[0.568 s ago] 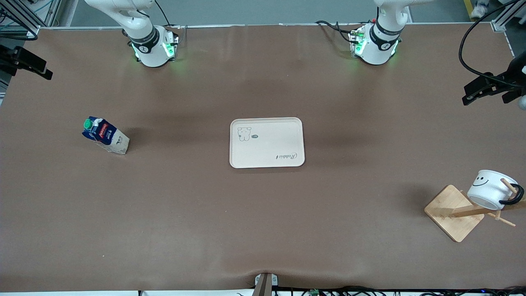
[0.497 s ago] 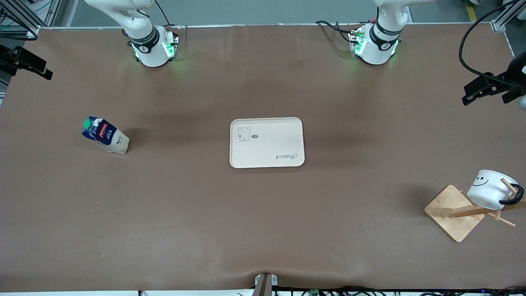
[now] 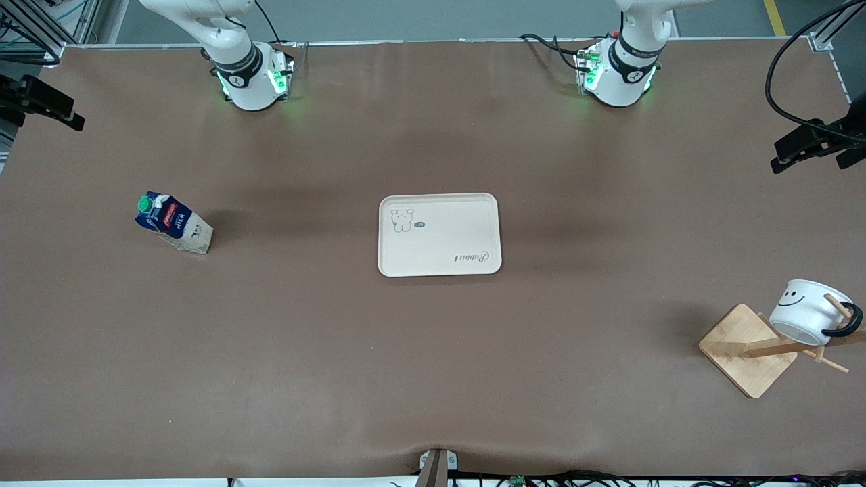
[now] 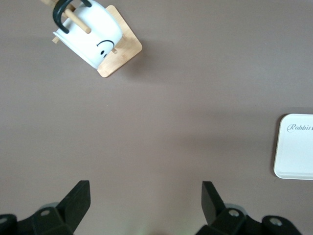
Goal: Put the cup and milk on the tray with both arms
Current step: 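Move the left gripper toward the white mug on the wooden stand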
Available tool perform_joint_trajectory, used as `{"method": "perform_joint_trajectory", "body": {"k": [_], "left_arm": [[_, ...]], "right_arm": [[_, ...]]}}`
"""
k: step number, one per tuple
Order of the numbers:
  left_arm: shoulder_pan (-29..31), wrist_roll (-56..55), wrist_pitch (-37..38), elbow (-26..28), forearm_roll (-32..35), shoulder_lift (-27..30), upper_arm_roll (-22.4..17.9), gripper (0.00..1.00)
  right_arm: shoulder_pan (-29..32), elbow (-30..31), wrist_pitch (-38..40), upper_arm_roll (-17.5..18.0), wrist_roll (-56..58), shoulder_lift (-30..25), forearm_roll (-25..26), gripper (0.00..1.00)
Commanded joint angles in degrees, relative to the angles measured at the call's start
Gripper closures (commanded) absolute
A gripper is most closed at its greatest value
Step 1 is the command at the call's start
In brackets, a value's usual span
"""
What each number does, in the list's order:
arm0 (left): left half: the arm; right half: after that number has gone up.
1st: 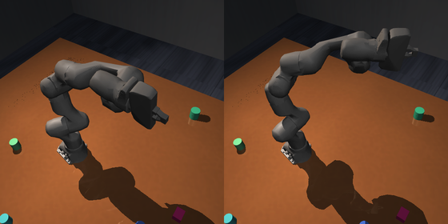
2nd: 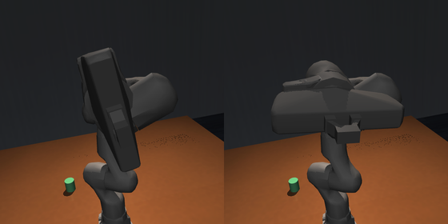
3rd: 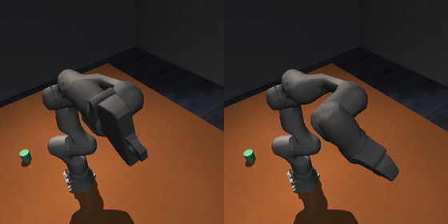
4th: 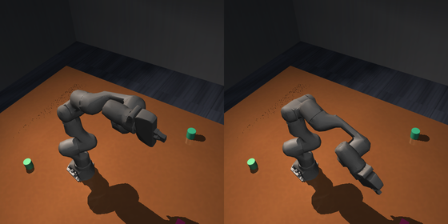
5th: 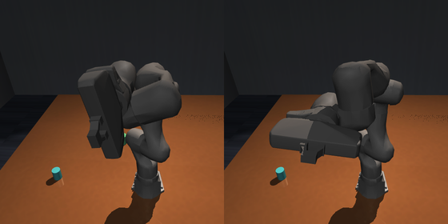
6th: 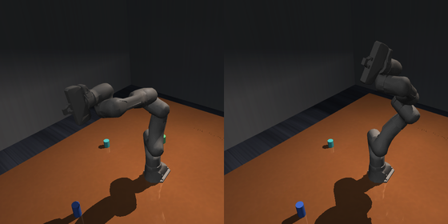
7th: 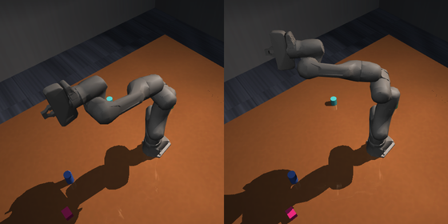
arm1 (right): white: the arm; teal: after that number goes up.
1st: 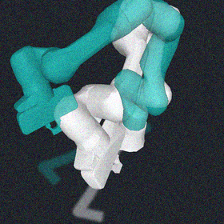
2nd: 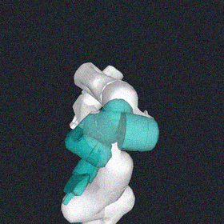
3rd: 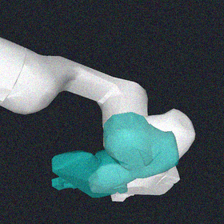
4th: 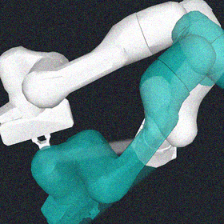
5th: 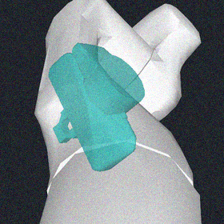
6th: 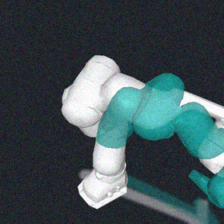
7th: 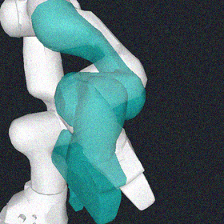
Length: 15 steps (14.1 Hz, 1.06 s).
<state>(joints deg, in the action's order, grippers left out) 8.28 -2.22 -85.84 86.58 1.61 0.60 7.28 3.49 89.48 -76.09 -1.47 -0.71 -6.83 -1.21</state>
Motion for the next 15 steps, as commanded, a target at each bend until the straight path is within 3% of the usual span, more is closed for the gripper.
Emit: {"method": "perform_joint_trajectory", "body": {"k": [1, 7, 11, 15], "left_arm": [[2.42, -0.59, -4.05, -0.28, -0.02, -1.39, -0.42, 0.0], [6.82, -0.42, -24.78, 16.76, -0.99, 3.26, -0.33, 0.0], [9.2, 1.07, -33.49, 21.42, -1.95, 3.18, -0.42, 0.0], [12.71, 10.89, -41.76, 24.77, -9.93, 1.34, -0.42, 0.0]], "right_arm": [[0.47, 0.26, -0.29, 0.15, 0.97, -0.29, 0.06, 0.0], [0.55, 0.34, -0.29, 0.15, 0.97, -0.2, 0.06, 0.0], [0.82, 0.08, -0.38, 0.06, 0.97, 0.76, -0.02, 0.0], [0.73, -0.36, -0.29, 0.06, 0.88, 1.12, -0.02, 0.0]]}}
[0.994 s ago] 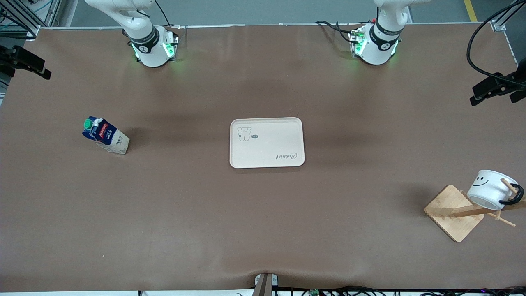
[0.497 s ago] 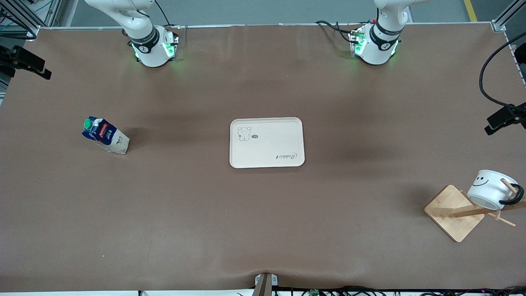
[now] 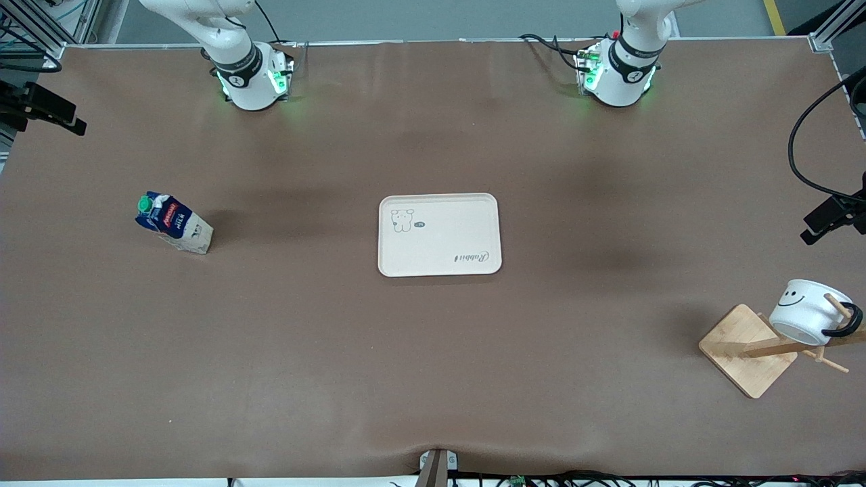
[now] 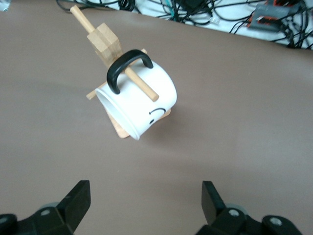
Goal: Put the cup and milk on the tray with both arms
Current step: 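Move the left gripper toward the white mug on the wooden stand, then grasp the white mug rim with the left gripper on the stand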
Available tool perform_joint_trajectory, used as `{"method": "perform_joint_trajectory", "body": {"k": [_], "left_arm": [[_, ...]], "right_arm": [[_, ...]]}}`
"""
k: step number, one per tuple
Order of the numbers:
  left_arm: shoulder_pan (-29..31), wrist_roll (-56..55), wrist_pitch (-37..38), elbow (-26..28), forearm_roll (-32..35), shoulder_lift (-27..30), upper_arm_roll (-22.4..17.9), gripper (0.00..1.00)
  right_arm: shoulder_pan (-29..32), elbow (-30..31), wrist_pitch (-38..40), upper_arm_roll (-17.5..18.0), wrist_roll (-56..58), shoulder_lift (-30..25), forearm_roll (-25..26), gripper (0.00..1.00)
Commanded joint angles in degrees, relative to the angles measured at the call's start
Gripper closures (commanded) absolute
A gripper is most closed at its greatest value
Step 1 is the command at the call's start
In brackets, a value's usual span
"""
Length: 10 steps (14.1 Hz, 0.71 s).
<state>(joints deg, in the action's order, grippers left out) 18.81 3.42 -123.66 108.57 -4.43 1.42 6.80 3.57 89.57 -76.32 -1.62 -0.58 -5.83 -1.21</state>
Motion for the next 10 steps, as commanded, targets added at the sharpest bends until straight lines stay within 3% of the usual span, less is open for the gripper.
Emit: {"method": "perform_joint_trajectory", "body": {"k": [1, 10], "left_arm": [[2.63, 9.11, -5.96, 3.48, -6.97, -0.19, -0.03, 0.0], [4.04, 31.11, -18.19, 3.84, -25.87, -8.18, 0.05, 0.0]], "right_arm": [[0.65, -0.45, 0.03, 0.21, 0.84, 0.11, -0.02, 0.0], [0.74, -0.45, 0.03, 0.21, 0.76, 0.47, -0.02, 0.0]]}}
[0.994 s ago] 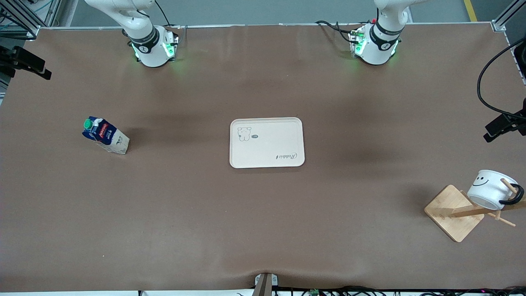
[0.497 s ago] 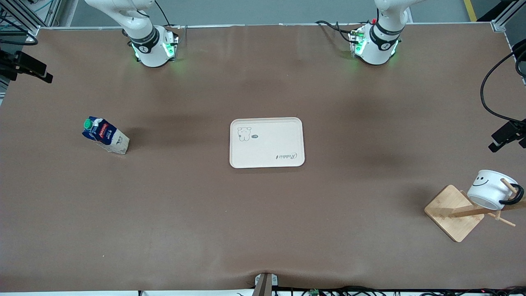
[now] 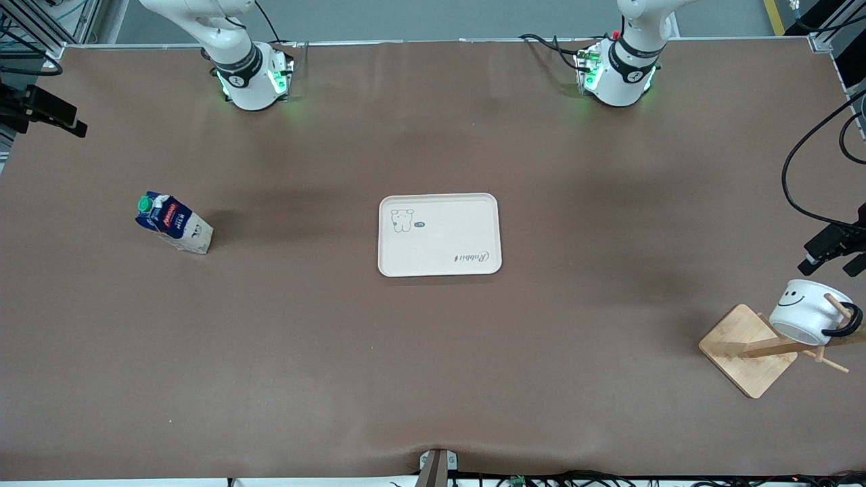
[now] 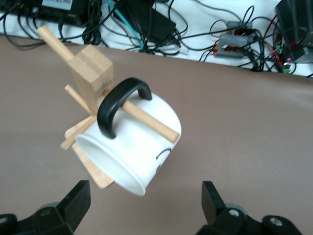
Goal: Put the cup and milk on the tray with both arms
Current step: 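Grasp the white mug rim with the left gripper on the stand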
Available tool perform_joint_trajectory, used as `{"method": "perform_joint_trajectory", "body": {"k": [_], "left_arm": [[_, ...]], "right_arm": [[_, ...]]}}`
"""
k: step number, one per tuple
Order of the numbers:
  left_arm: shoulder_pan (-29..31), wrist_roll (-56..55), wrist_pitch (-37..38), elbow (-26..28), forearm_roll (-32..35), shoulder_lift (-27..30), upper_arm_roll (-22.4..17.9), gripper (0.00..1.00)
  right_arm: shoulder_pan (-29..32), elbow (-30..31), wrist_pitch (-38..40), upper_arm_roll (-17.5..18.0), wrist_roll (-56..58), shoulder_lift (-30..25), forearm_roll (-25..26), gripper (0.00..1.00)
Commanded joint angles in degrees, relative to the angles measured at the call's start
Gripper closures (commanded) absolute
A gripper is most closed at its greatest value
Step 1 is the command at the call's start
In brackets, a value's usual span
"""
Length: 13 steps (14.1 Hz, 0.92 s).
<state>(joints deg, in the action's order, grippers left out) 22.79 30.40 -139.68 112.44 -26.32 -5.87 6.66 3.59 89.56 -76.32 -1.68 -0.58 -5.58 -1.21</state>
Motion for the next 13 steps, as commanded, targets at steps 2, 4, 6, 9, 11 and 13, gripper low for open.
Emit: {"method": "perform_joint_trajectory", "body": {"k": [2, 4, 6, 9, 11, 13], "left_arm": [[-0.03, 6.76, -4.18, -0.11, -7.77, -2.21, 0.46, 0.0], [-0.2, 8.79, -6.29, -0.11, -9.45, -3.36, 0.64, 0.04], [-0.38, 10.02, -7.62, -0.11, -10.68, -4.06, 0.9, 0.12], [-0.47, 10.03, -9.72, -0.2, -11.3, -5.12, 2.04, 0.3], [-0.47, 10.11, -10.43, -0.46, -11.3, -5.82, 2.48, 0.39], [-0.47, 10.11, -10.79, -0.64, -11.21, -6.44, 2.57, 0.43]], "right_arm": [[0.72, -0.44, -0.06, 0.28, 0.75, 0.31, -0.02, 0.0], [0.72, -0.53, 0.03, 0.28, 0.75, 0.31, -0.02, 0.0], [0.72, -0.44, 0.12, 0.28, 0.75, 0.31, -0.02, 0.0], [0.63, -0.44, 0.12, 0.28, 0.75, 0.31, -0.02, 0.0], [0.72, -0.44, 0.12, 0.28, 0.75, 0.31, -0.02, 0.0], [0.63, -0.44, 0.03, 0.28, 0.75, 0.39, -0.03, 0.0]]}}
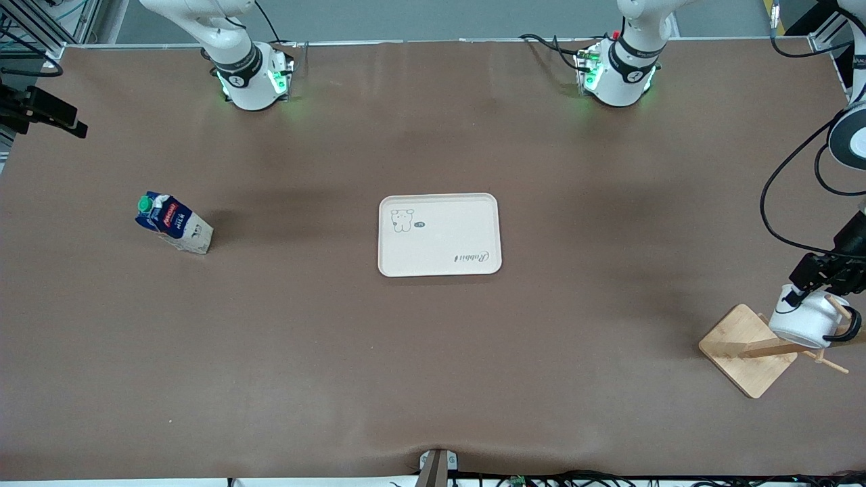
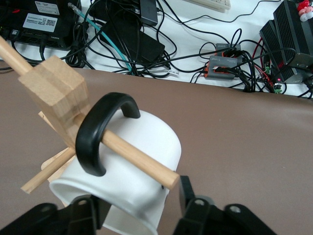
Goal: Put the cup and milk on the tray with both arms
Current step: 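Grasp the white mug rim with the left gripper on the stand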
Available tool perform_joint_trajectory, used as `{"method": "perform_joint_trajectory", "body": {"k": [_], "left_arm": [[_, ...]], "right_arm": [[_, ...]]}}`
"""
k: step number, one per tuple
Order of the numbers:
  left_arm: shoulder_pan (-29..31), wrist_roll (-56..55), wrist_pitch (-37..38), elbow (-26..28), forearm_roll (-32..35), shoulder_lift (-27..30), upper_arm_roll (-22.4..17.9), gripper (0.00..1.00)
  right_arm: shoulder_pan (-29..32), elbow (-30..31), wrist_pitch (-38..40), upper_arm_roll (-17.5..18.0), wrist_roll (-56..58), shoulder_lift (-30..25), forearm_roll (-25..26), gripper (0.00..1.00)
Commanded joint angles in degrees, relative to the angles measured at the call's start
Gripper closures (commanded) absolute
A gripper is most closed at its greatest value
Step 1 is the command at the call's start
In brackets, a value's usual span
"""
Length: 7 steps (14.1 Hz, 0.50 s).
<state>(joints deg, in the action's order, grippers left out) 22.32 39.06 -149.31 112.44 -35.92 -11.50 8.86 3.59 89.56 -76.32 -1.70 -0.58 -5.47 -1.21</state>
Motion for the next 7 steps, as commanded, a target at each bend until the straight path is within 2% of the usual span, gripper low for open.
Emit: {"method": "perform_joint_trajectory", "body": {"k": [1, 4, 7], "left_arm": [[-0.09, 1.46, -1.16, -0.64, -1.61, -0.89, 0.37, 0.48], [-0.09, 3.91, -1.16, -0.64, -1.61, -0.98, 0.37, 0.63], [-0.18, 4.09, -0.98, -0.64, -1.43, -0.89, 0.37, 0.86]], "right_arm": [[0.72, -0.44, 0.03, 0.29, 0.75, 0.28, -0.02, 0.0], [0.63, -0.44, -0.06, 0.29, 0.75, 0.54, -0.11, 0.0], [0.63, -0.44, -0.06, 0.29, 0.75, 0.63, -0.11, 0.0]]}}
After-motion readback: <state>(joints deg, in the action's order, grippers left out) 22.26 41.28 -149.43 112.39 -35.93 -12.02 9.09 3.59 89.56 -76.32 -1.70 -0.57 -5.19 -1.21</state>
